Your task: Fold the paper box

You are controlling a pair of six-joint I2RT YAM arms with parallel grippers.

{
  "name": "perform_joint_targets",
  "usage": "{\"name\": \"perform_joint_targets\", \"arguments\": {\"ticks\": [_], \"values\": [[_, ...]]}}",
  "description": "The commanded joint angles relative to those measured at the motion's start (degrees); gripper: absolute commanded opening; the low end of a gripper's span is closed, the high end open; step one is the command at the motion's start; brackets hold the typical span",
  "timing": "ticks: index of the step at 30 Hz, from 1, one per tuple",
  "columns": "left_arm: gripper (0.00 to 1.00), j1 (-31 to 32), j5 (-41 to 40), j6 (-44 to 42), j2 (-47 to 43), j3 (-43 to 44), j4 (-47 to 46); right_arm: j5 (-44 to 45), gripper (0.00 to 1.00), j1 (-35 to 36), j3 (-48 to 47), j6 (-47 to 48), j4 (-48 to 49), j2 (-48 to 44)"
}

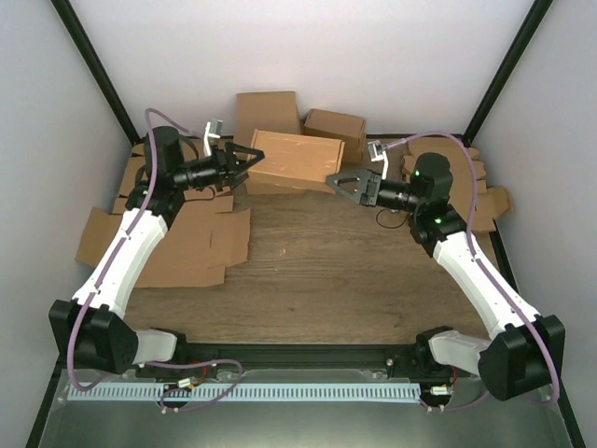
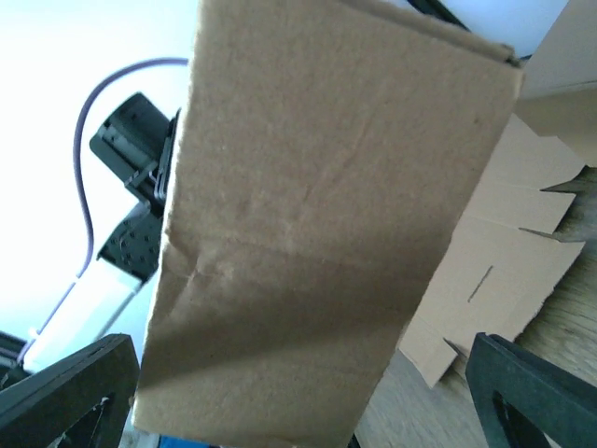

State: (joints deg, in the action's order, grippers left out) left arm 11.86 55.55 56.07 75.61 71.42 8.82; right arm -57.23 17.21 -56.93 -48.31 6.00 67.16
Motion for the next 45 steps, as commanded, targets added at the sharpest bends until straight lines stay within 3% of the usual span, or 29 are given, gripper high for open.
{"name": "perform_joint_targets", "arguments": {"ticks": [1,4,9,12,14,17,18,28,35,45], "values": [[0.45,0.71,-1.7,3.43,-1.27,-1.06,-3.81,5.66,1.0,1.33,1.56,-8.48,7.87,-1.51],[0.45,0.8,-1.68,3.34,-1.3,-1.53,-3.89,6.36,0.93,2.09,1.77,-10.46,9.47,-1.65],[0.46,0.88,-2.08,2.67,-1.15,-1.63,-3.5,6.78,0.72,2.31,1.51,-11.04,8.93,-1.62],[0.52,0.84,-2.51,1.98,-1.08,-1.48,-2.95,7.39,0.63,2.36,1.86,-11.68,8.7,-1.84],[0.62,0.84,-3.2,1.0,-0.96,-1.16,-1.4,8.25,0.6,2.32,1.97,-11.82,8.23,-1.87],[0.94,0.71,-6.37,-3.05,-1.04,1.5,5.09,8.97,0.58,2.28,1.84,-11.69,7.61,-1.55],[0.99,0.71,-8.97,-5.18,-1.34,3.04,8.37,9.17,0.58,2.24,1.72,-11.45,7.47,-1.22],[1.0,-0.52,-26.38,-17.97,-4.16,8.65,22.77,6.59,0.57,-4.84,-0.73,-10.32,7.37,3.79],[1.0,-0.52,-25.04,-22.78,-4.76,7.86,22.73,5.56,0.57,-13.07,-4.54,-5.39,3.2,7.35],[1.0,-0.52,-29.35,-30.83,-4.13,8.76,26.12,6.8,0.57,-16.85,-13.08,2.13,1.02,16.57]]}}
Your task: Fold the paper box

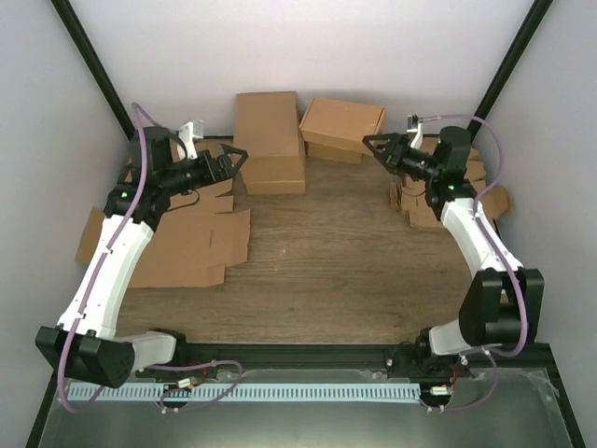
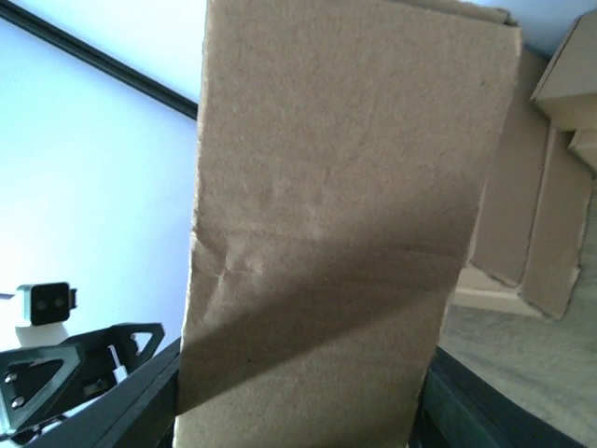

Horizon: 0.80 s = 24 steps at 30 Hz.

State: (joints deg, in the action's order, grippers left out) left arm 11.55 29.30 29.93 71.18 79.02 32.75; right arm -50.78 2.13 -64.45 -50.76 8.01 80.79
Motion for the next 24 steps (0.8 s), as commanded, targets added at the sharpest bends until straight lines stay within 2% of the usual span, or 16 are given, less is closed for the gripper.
{"name": "perform_joint_targets", "arguments": {"ticks": [1,7,12,19,24], "values": [[1.0,-0.33,-3.92,-5.28,0.85,1.51,2.93,0.01,0.57,-2.28,-6.43,4.8,-0.83,4.08],[1.0,-3.5,-8.26,-7.74,4.41,3.51,4.97,-1.44,0.57,-5.01,-14.23,7.02,-0.61,12.57],[1.0,-5.45,-8.52,-8.85,7.24,4.97,4.6,-1.97,0.57,-5.03,-20.48,8.09,-0.89,21.13],[1.0,-7.51,-8.6,-9.91,11.94,7.18,3.53,-5.18,0.55,-4.94,-26.23,5.05,5.03,32.12],[1.0,-8.19,-7.57,-10.55,15.53,8.91,1.87,-5.43,0.55,-4.91,-34.32,4.84,4.51,40.38]]}}
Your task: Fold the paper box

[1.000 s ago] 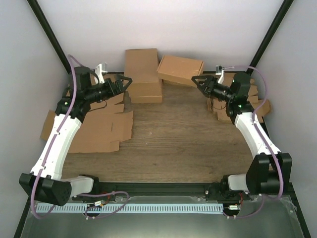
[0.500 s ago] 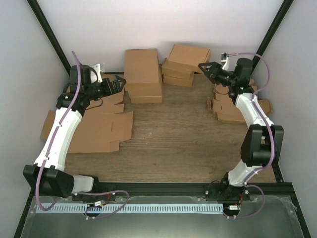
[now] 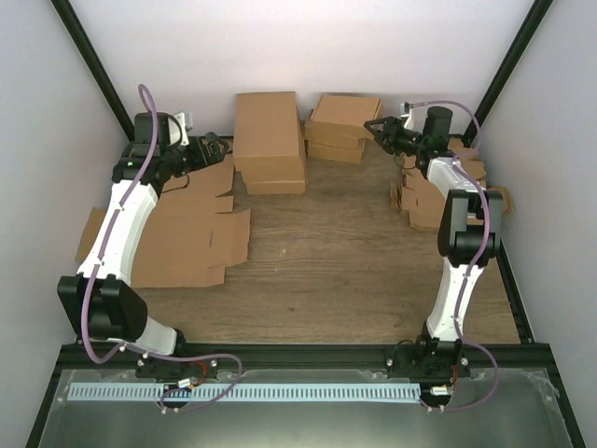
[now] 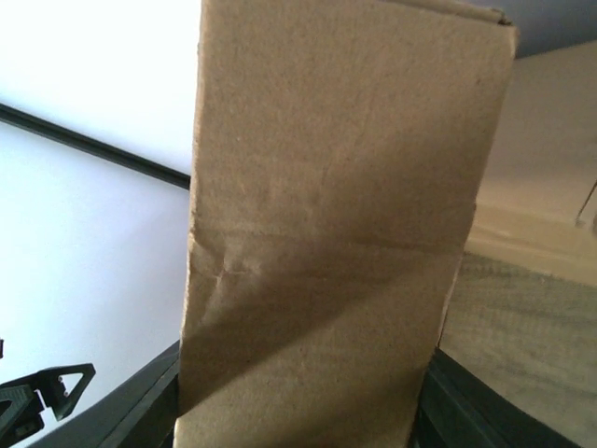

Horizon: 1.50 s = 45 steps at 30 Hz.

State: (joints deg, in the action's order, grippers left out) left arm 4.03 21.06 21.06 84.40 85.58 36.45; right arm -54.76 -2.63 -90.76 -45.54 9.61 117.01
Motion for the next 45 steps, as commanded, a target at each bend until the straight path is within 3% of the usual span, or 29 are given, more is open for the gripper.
{"name": "perform_joint_targets", "arguments": {"ticks": [1,10,20,23,27,29,32,36,45], "values": [[1.0,-0.72,1.18,-2.17,2.99,2.81,-2.05,-1.56,0.55,-0.03,-9.35,-0.74,3.41,5.58],[1.0,-1.11,1.83,-4.66,9.51,8.01,-0.55,-1.58,0.56,2.09,-27.28,-2.73,2.0,20.4],[1.0,-2.09,2.68,-4.63,15.81,14.3,0.38,0.29,0.65,2.63,-43.18,-3.49,-3.08,33.13],[1.0,-2.23,2.67,-4.62,17.18,15.57,0.32,1.84,0.74,2.64,-43.88,-2.75,-3.42,33.68],[1.0,-2.23,2.89,-4.08,19.12,16.46,0.38,3.55,0.72,2.63,-44.27,-2.3,-4.11,34.03],[1.0,-2.25,3.19,-3.92,19.67,16.48,0.14,4.14,0.82,2.63,-44.19,-1.48,-4.42,33.59],[1.0,-2.26,2.35,-4.12,20.05,16.55,0.06,5.98,0.86,2.72,-44.14,0.42,-5.95,32.58],[1.0,-2.27,1.62,-3.86,20.85,17.05,-0.02,8.95,0.99,2.72,-44.19,3.31,-9.0,31.04],[1.0,-2.23,2.85,-3.13,22.82,18.56,0.49,14.58,1.0,3.37,-44.08,14.14,-13.99,29.06]]}}
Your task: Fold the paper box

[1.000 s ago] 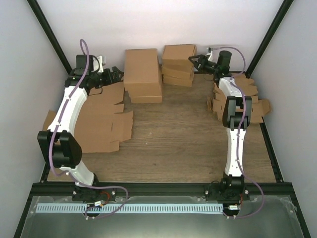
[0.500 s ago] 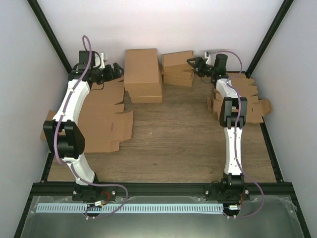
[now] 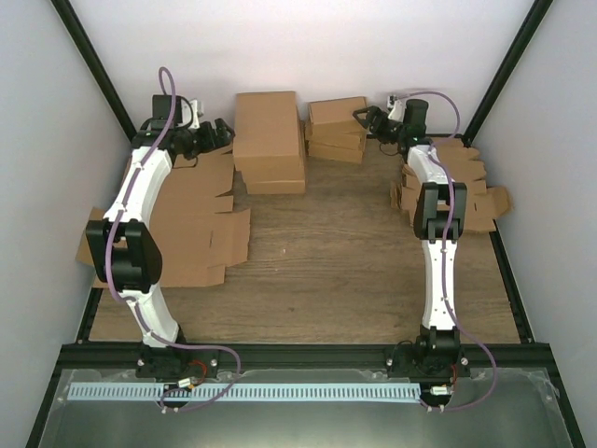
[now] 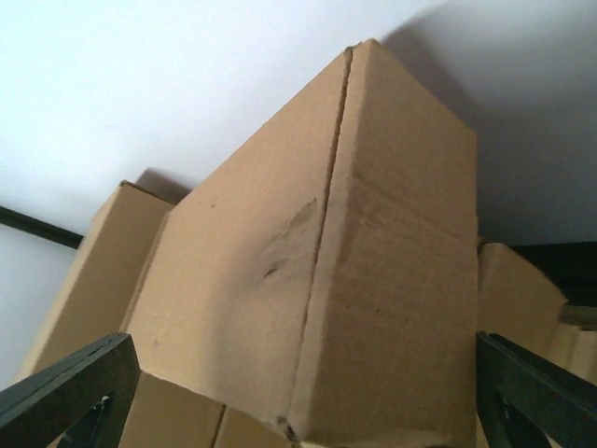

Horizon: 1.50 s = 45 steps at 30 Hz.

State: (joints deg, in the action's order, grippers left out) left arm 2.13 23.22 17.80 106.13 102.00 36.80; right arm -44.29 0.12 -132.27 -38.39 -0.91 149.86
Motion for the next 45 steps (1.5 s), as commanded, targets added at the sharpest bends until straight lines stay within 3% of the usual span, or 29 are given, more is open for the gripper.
{"name": "perform_joint_targets", "arguments": {"ticks": [1,9,14,21,27,31,38,42,45], "values": [[1.0,-0.37,0.66,0.13,1.23,2.3,0.3,4.95,1.0,0.81,-2.61,8.49,-3.6,-3.95],[1.0,-0.35,0.51,-0.2,1.49,2.82,1.02,10.83,1.0,2.23,-2.89,12.2,-2.6,-4.94],[1.0,-0.37,0.44,-0.93,1.52,3.15,1.72,8.43,1.0,2.25,-2.31,18.93,-2.94,-6.94],[1.0,-0.4,0.99,-3.15,3.84,5.74,3.77,13.98,1.0,2.25,4.83,25.17,-3.36,-15.12],[0.96,-0.37,4.02,-4.4,9.66,11.81,5.59,13.18,0.98,3.34,9.97,30.81,-6.1,-19.77],[0.87,-0.37,5.34,-4.62,13.55,16.44,6.57,12.41,0.79,5.0,15.97,33.47,-5.31,-23.19],[0.84,-0.36,9.16,-2.92,17.1,19.51,4.18,9.94,0.23,7.12,20.57,32.81,-3.44,-23.18],[0.76,-0.37,9.78,-2.23,19.98,22.15,5.18,9.72,0.02,8.19,20.5,32.71,-1.59,-20.88],[0.72,-0.37,11.17,-1.28,21.27,22.36,4.24,9.32,0.01,8.52,18.59,31.73,-0.71,-18.56]]}}
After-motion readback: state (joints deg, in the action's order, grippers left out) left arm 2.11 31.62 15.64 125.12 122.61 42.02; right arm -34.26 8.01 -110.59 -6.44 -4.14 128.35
